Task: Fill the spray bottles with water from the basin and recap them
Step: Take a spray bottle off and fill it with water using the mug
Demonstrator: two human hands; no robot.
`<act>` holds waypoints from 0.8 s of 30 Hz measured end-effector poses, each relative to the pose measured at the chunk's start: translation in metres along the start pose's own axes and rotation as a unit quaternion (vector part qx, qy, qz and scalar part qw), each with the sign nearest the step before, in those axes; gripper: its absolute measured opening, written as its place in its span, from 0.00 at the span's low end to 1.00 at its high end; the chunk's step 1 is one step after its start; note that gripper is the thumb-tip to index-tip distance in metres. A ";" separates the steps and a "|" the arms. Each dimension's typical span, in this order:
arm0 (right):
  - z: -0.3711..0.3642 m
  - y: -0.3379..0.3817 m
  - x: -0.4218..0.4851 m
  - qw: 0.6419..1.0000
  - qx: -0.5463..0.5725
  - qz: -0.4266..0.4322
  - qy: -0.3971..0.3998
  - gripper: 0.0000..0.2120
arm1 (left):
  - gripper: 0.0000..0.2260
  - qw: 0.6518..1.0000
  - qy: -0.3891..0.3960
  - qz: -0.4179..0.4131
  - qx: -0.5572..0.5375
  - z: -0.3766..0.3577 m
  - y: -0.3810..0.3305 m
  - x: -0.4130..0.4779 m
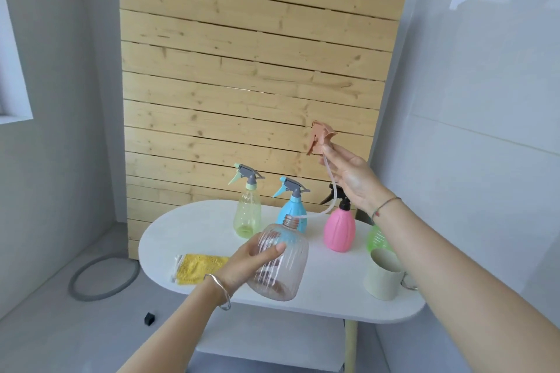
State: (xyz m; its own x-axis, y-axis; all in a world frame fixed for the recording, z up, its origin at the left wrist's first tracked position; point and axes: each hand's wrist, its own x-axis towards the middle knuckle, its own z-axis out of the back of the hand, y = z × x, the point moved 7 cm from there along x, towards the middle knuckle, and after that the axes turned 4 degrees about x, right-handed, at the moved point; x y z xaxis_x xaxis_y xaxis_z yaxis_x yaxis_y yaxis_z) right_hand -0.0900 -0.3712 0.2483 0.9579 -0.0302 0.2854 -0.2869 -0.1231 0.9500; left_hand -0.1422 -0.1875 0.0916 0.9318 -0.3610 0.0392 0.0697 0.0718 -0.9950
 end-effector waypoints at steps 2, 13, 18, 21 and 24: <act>0.011 -0.029 0.000 0.999 0.010 -0.028 -0.016 0.05 | 0.31 1.000 -0.008 0.004 0.009 0.005 0.015 -0.002; 0.021 -0.186 -0.004 0.930 -0.266 -0.206 0.150 0.12 | 0.33 0.996 -0.068 0.030 -0.042 0.033 0.071 -0.002; 0.014 -0.238 -0.017 0.916 -0.291 -0.197 0.194 0.12 | 0.31 0.994 -0.091 0.032 -0.052 0.038 0.086 0.002; 0.015 -0.257 -0.018 0.908 -0.309 -0.206 0.194 0.11 | 0.29 0.994 -0.089 0.034 -0.049 0.038 0.092 0.004; 0.018 -0.267 -0.018 0.912 -0.310 -0.202 0.175 0.12 | 0.33 0.994 -0.094 0.033 -0.052 0.037 0.096 0.006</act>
State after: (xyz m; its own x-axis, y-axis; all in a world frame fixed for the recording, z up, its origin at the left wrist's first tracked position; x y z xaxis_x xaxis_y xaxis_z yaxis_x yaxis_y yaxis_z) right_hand -0.0305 -0.3558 -0.0130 0.9565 0.2256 -0.1851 0.0371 0.5349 0.8441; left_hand -0.1171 -0.1483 -0.0007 0.9840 -0.1770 -0.0195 -0.0218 -0.0106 -0.9997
